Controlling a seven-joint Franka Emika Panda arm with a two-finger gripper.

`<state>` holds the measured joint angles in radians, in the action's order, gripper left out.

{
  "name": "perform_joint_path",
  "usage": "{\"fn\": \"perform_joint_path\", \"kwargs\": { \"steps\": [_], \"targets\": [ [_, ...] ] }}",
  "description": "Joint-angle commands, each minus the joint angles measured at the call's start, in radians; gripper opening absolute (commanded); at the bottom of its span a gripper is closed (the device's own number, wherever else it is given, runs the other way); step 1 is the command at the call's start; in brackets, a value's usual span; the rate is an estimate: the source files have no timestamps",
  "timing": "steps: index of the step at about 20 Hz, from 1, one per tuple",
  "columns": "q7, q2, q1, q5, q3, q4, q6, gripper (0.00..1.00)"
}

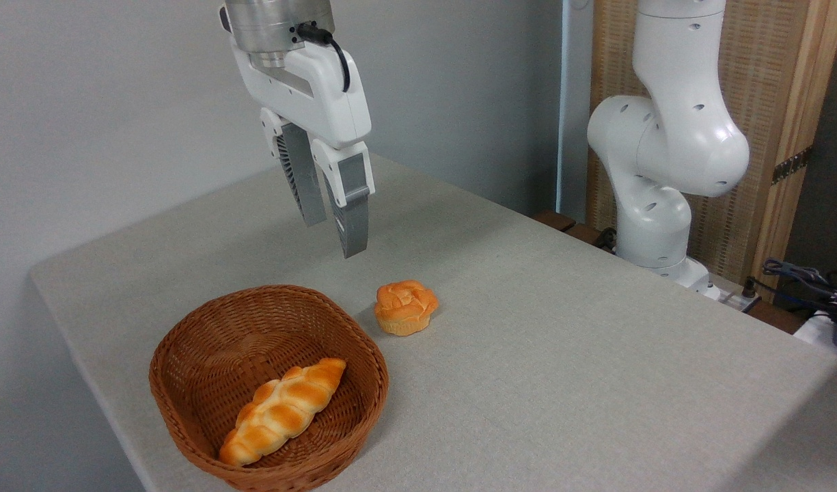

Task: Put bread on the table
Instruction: 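Move the open gripper toward the wicker basket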

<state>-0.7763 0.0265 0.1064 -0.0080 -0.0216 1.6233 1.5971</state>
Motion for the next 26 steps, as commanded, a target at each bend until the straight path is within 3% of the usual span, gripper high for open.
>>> {"fn": "perform_joint_path", "kwargs": {
  "steps": [1, 16, 21, 26],
  "targets": [
    [-0.014, 0.003, 0.001, -0.009, -0.007, -0.013, -0.028, 1.0],
    [0.0, 0.003, -0.001, -0.016, -0.012, -0.013, 0.013, 1.0],
    [0.032, 0.0, -0.002, -0.05, -0.018, 0.016, 0.144, 1.0],
    [0.048, -0.02, -0.005, -0.035, -0.02, 0.148, 0.364, 1.0]
  ]
}}
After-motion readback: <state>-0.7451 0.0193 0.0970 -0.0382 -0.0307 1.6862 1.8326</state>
